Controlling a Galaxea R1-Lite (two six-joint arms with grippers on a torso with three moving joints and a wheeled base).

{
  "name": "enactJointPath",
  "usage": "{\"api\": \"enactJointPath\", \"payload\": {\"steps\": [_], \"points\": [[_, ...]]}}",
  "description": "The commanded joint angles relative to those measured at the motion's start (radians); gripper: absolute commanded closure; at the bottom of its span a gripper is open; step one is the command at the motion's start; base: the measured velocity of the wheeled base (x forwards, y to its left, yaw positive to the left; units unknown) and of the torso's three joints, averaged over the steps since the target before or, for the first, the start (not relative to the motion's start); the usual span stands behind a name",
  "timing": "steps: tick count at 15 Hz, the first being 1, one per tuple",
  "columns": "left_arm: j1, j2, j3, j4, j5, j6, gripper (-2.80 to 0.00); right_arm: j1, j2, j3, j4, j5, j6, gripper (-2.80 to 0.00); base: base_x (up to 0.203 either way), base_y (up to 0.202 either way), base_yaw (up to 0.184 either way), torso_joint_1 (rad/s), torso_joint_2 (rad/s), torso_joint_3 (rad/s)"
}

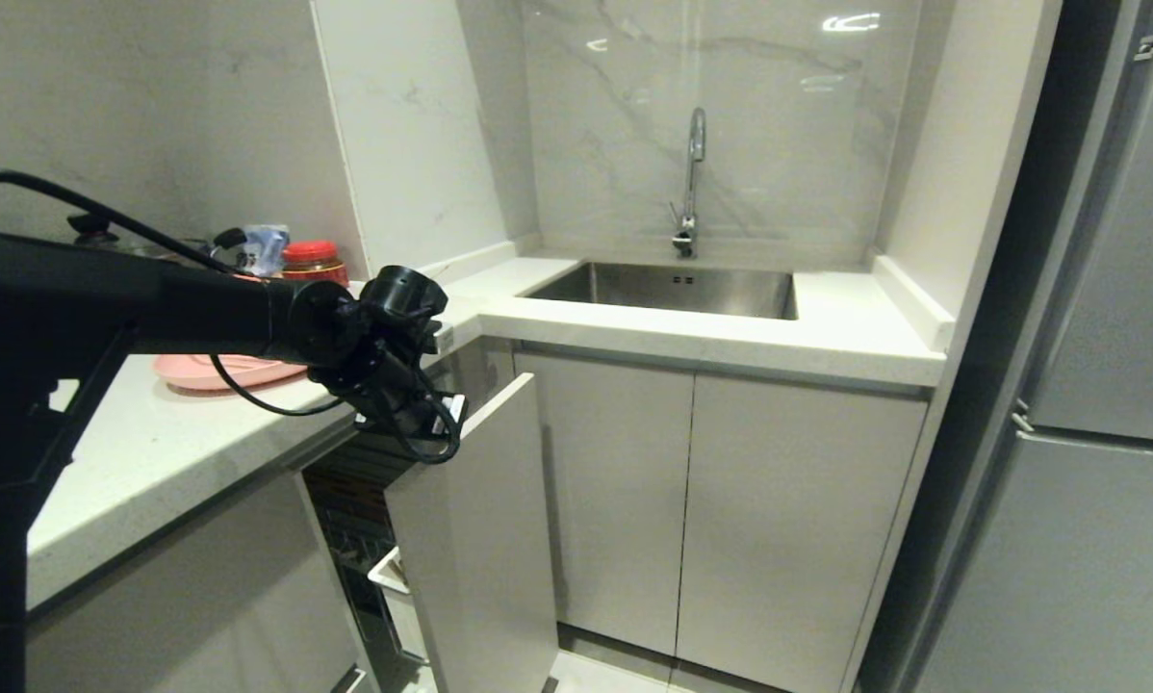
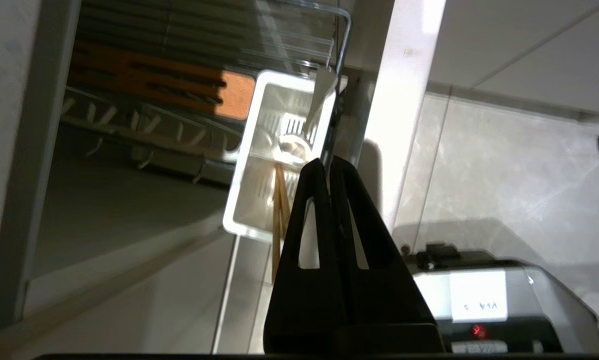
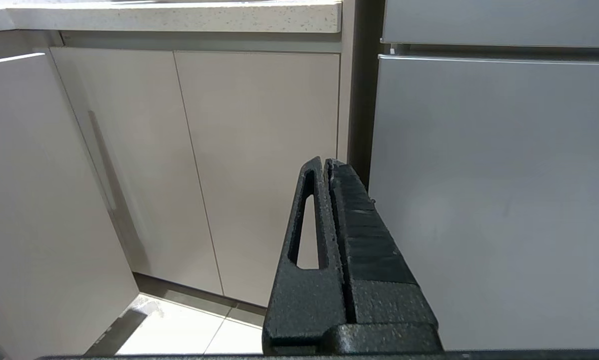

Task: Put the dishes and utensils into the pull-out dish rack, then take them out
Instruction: Open the cupboard

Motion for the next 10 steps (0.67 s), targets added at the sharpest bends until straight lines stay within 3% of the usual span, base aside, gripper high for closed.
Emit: {"api": "enactJointPath", "payload": {"steps": [1,5,10], "points": [[-0.013,-0.003,-0.002,0.014,-0.04,-0.001,0.0,0.0,0.001,0.026,-0.001,0.0,0.0,0.0,0.0,0.0,0.0,0.0,0.0,0.0],[-0.034,-0.015,0.001,0.026,-0.088,-0.003,0.0,0.0,0.001,0.026,-0.001,0.0,0.0,0.0,0.0,0.0,0.0,0.0,0.0,0.0],[-0.058,-0.018,0.007,0.05,-0.24,-0.033,0.0,0.0,0.001,0.026,-0.001,0.0,0.0,0.0,0.0,0.0,0.0,0.0,0.0,0.0]]}}
